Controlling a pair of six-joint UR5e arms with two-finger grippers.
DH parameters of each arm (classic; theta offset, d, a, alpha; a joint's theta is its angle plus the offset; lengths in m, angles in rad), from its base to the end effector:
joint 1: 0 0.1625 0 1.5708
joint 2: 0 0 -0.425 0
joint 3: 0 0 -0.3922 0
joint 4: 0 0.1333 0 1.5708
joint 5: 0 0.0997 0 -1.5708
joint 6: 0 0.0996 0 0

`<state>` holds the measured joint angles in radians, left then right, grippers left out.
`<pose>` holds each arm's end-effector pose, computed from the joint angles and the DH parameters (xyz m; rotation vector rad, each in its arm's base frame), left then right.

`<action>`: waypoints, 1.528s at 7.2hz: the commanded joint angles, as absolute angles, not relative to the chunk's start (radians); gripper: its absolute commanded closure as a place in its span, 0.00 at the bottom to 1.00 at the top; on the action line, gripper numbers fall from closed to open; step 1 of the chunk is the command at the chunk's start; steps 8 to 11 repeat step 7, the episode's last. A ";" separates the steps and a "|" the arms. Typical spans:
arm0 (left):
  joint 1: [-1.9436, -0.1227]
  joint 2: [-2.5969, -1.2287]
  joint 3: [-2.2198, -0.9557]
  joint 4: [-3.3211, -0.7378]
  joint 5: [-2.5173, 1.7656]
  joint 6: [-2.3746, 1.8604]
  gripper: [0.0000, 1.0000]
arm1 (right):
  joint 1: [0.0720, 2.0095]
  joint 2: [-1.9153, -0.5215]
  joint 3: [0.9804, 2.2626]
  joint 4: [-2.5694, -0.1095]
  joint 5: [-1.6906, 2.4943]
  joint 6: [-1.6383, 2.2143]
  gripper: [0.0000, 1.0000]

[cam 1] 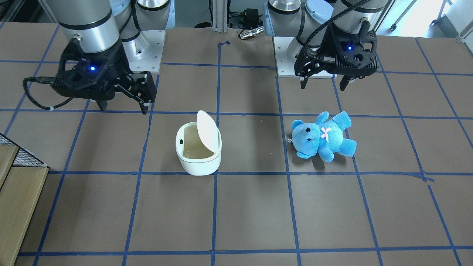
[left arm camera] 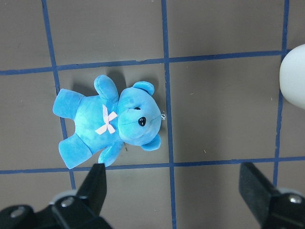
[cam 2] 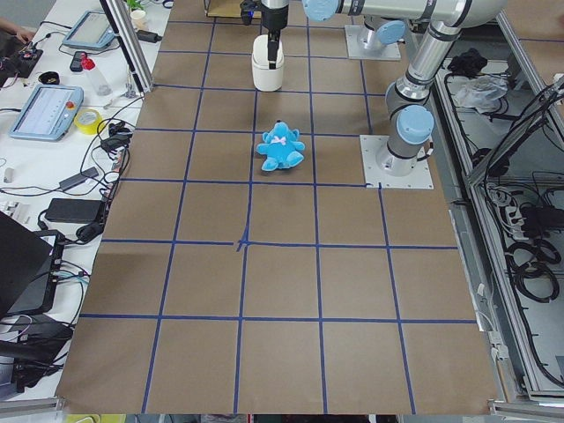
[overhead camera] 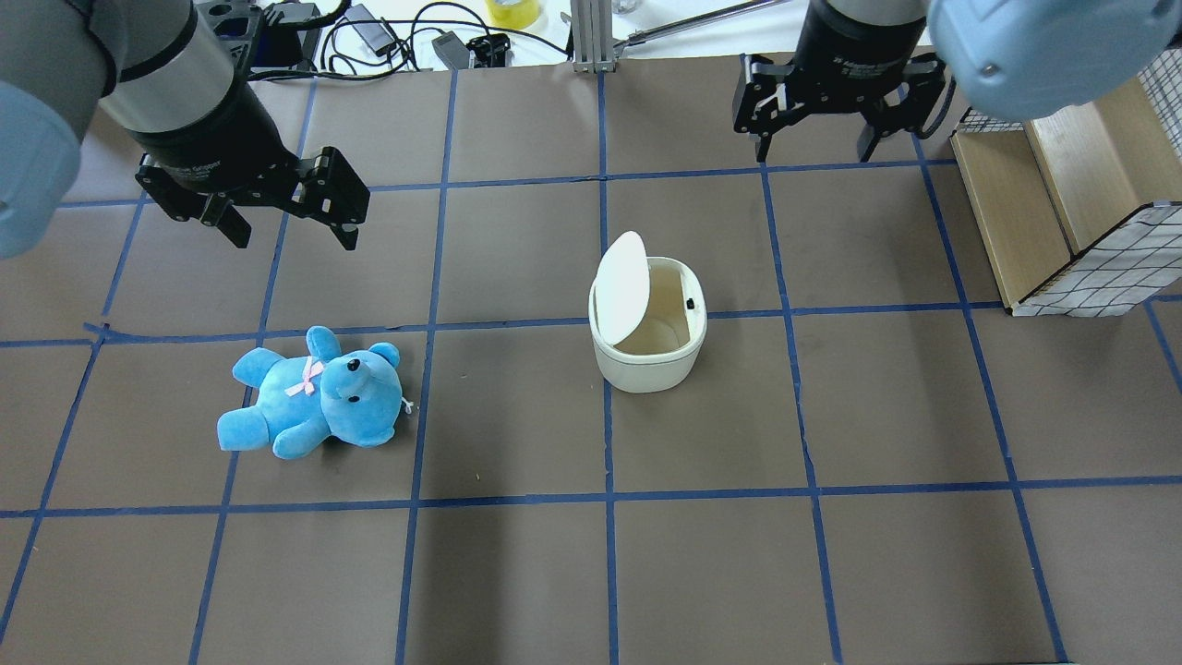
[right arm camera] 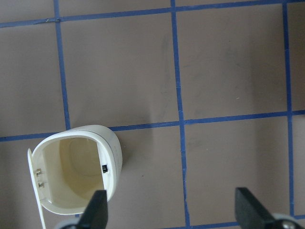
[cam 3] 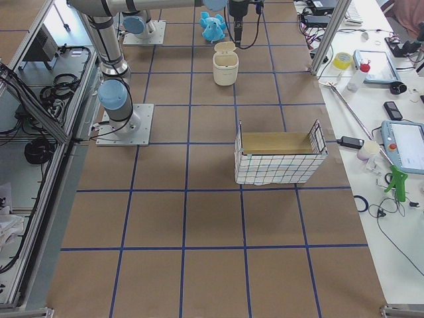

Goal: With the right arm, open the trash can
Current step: 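Raise the right gripper away from the opened trash can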

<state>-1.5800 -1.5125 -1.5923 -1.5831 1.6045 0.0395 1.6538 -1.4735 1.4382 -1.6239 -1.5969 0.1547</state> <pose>-0.1343 -0.4681 0.5041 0.0750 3.1064 -0.0372 0.1751 -0.5286 0.5090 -0.1137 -3.1209 0.1420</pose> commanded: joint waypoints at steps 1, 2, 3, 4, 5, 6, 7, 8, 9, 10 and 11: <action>-1.582 -1.513 -1.592 -1.583 1.605 0.040 0.00 | 1.629 -1.485 1.430 -1.615 -1.595 0.124 0.00; -1.580 -1.513 -1.592 -1.583 1.605 0.040 0.00 | 1.629 -1.485 1.428 -1.623 -1.595 0.124 0.00; -1.580 -1.513 -1.592 -1.583 1.605 0.040 0.00 | 1.629 -1.485 1.428 -1.624 -1.595 0.124 0.00; -1.580 -1.513 -1.592 -1.583 1.605 0.038 0.00 | 1.629 -1.485 1.427 -1.623 -1.594 0.124 0.00; -1.582 -1.513 -1.592 -1.583 1.605 0.040 0.00 | 1.629 -1.485 1.428 -1.623 -1.595 0.124 0.00; -1.580 -1.513 -1.592 -1.583 1.605 0.040 0.00 | 1.631 -1.485 1.427 -1.623 -1.597 0.124 0.00; -1.580 -1.513 -1.592 -1.583 1.605 0.038 0.00 | 1.631 -1.486 1.425 -1.623 -1.598 0.124 0.00; -1.580 -1.513 -1.592 -1.583 1.605 0.038 0.00 | 1.631 -1.486 1.425 -1.623 -1.598 0.124 0.00; -1.580 -1.513 -1.592 -1.583 1.605 0.038 0.00 | 1.631 -1.486 1.425 -1.623 -1.598 0.124 0.00; -1.580 -1.513 -1.592 -1.583 1.605 0.038 0.00 | 1.631 -1.486 1.425 -1.623 -1.598 0.124 0.00; -1.580 -1.513 -1.592 -1.583 1.605 0.038 0.00 | 1.631 -1.486 1.425 -1.623 -1.598 0.124 0.00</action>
